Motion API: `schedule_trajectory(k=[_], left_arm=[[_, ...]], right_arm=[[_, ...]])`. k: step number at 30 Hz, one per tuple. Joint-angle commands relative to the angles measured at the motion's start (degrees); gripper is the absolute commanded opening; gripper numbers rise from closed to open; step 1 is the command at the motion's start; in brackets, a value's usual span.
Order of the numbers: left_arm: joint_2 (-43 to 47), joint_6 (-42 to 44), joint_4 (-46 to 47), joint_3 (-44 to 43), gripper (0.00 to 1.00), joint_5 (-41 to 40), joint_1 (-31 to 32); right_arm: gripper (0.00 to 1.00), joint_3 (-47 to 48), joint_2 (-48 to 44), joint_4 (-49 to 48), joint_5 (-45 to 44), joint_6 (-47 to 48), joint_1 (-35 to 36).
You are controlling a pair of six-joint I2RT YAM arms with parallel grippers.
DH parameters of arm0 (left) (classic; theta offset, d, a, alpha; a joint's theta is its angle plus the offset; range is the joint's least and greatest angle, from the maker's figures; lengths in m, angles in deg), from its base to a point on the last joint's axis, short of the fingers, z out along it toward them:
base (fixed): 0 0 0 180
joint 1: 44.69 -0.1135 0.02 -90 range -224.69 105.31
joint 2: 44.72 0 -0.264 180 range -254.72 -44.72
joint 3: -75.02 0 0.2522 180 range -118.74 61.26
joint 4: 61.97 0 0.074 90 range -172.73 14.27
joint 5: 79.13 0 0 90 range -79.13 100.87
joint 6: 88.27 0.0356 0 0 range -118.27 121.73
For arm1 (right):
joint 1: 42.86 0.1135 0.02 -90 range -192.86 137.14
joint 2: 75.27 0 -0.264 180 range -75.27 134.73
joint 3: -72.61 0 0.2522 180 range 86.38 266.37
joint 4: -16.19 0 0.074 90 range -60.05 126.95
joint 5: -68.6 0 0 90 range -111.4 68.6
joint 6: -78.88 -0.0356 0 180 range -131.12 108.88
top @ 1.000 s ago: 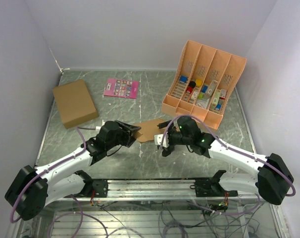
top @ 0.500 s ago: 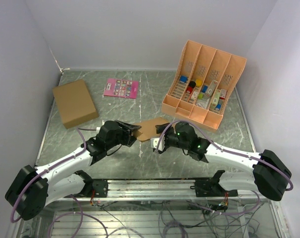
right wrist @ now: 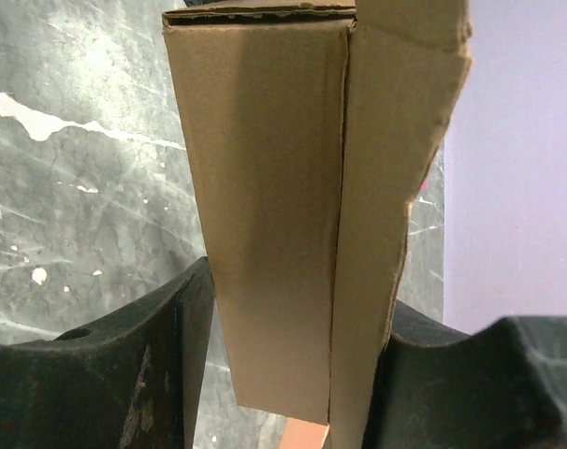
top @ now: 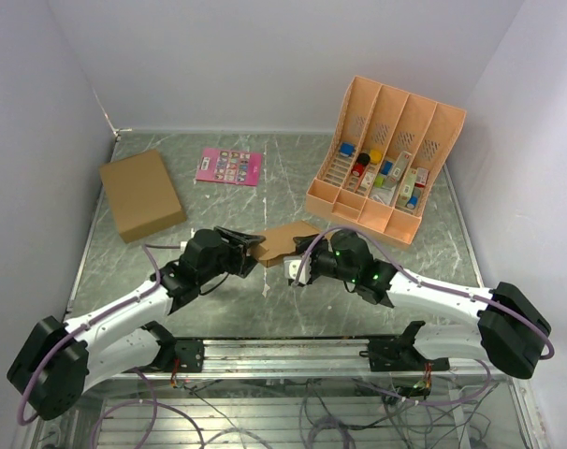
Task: Fold the paper box
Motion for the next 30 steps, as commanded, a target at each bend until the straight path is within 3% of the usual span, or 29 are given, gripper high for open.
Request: schedule_trajectory(k=[1,4,6,12,18,22,26,30], left_arm=[[2.2,-0.8,1.1,0.4,0.74,0.8,-0.3],[4.1,-0.6,-1.7,0.2,0.88,0.2,-0.3],[6.4,0.0,-4.5,0.2,0.92,-0.7,-0.3],[14.9,6.6,-18.9,-2.7,0.92,-6.8,-0.3],[24.7,22.0,-32.9,-9.1,0.91,-15.6,-0.3],[28.7,37.3,-28.8,-9.9,0.9,-13.8,-0.3],[29.5,43.7,-23.8,-8.1,0.89,-10.6,-0.3],[28.7,47.4,-20.5,-6.2,0.88,-7.6,-0.4]], right_arm=[[0.43,0.4,-0.4,-1.4,0.4,-3.2,-0.3],[0.41,1.0,-0.8,-0.2,1.9,-5.3,-1.3],[0.41,1.5,-1.1,0.7,2.9,-6.5,-2.2],[0.41,4.6,-1.6,4.8,9.3,-14.0,-6.6],[0.41,10.7,0.0,11.8,21.6,-28.3,-14.8],[0.41,17.2,3.6,19.4,29.2,-36.5,-18.1],[0.4,22.3,8.9,26.6,36.6,-46.6,-20.8],[0.4,22.1,13.8,25.6,44.0,-58.1,-23.1]])
